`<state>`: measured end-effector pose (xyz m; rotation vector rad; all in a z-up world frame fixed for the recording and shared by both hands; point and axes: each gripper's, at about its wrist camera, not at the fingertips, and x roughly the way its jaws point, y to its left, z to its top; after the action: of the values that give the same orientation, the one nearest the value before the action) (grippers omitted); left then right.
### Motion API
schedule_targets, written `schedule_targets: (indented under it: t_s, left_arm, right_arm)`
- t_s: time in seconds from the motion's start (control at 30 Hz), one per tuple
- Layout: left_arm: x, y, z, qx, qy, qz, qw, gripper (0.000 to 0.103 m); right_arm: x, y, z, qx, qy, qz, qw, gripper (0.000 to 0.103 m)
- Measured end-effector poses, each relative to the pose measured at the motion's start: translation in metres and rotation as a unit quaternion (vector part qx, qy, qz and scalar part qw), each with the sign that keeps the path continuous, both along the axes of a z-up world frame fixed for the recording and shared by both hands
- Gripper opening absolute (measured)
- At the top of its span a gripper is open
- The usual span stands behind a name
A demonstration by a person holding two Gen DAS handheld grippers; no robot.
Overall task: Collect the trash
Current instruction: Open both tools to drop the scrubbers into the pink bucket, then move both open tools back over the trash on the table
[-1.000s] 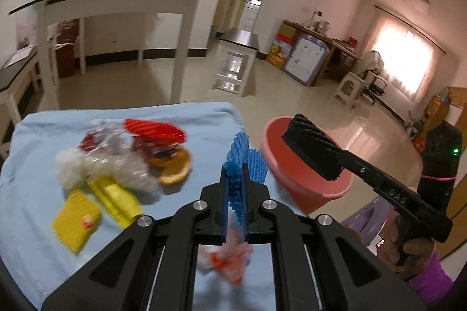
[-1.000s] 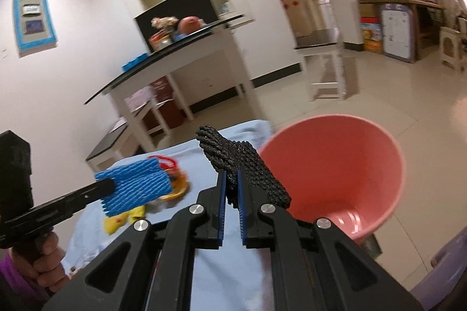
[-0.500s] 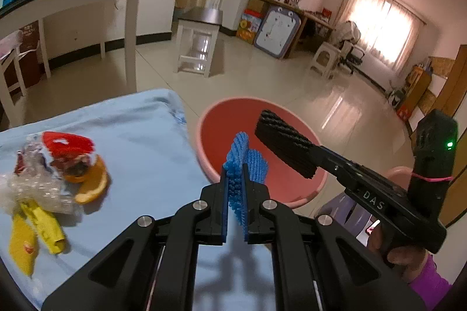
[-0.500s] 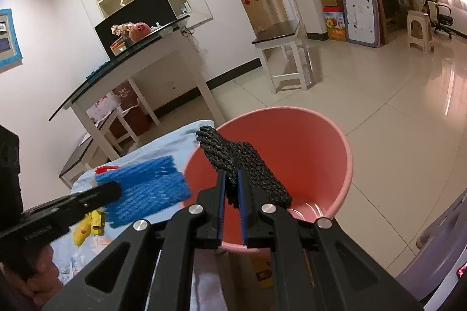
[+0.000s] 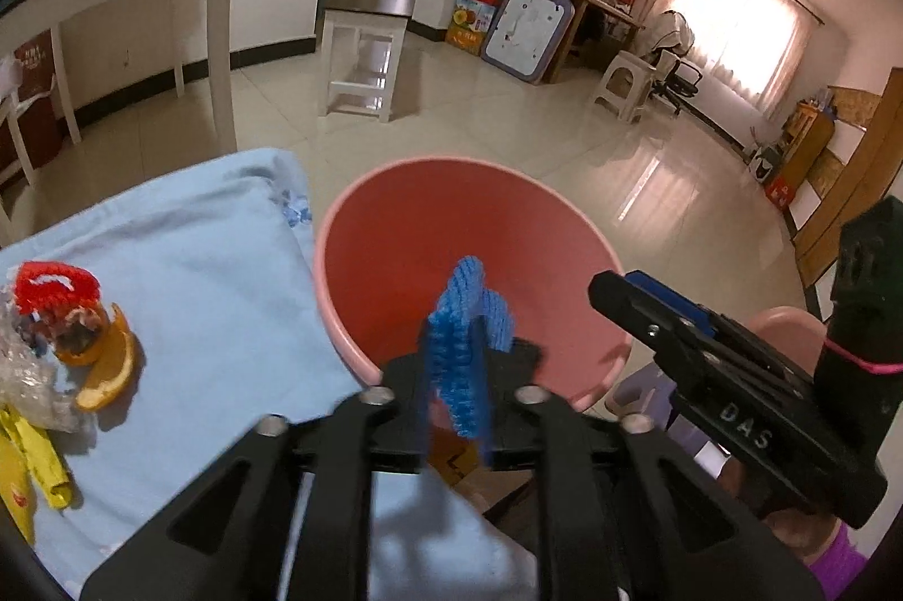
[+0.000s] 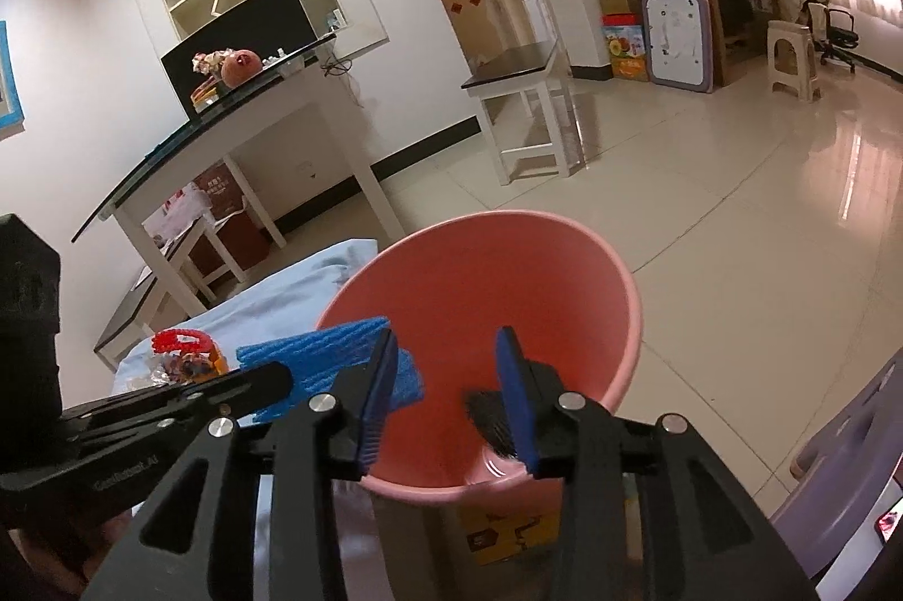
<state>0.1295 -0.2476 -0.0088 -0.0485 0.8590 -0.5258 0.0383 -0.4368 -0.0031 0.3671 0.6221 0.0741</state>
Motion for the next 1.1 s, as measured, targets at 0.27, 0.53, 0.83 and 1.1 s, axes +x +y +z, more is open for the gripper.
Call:
schedule_targets:
  t_s: [0.27,0.53,0.83,1.1]
  left_arm:
    - [0.002,0.002,0.000,-0.024,0.013,0.005,0.9996,0.035]
    - [-0.015,0.022,0.013,-0.024,-0.007,0.015,0.9996,0.035]
    - [-0.045,0.091,0.034,-0.021,-0.032,0.061,0.9974,0.035]
    - [-0.078,0.179,0.041,0.005,-0.060,0.129,0.9898,0.035]
  right_arm:
    - [-0.013,-0.005,0.002,-0.007,0.002,-0.008,1.000,0.036]
    - [-0.028,0.014,0.014,-0.010,-0.010,0.014,1.000,0.039]
    - [-0.047,0.065,0.028,-0.013,-0.015,0.065,0.998,0.043]
    - [-0.055,0.123,0.028,-0.022,-0.006,0.129,0.991,0.043]
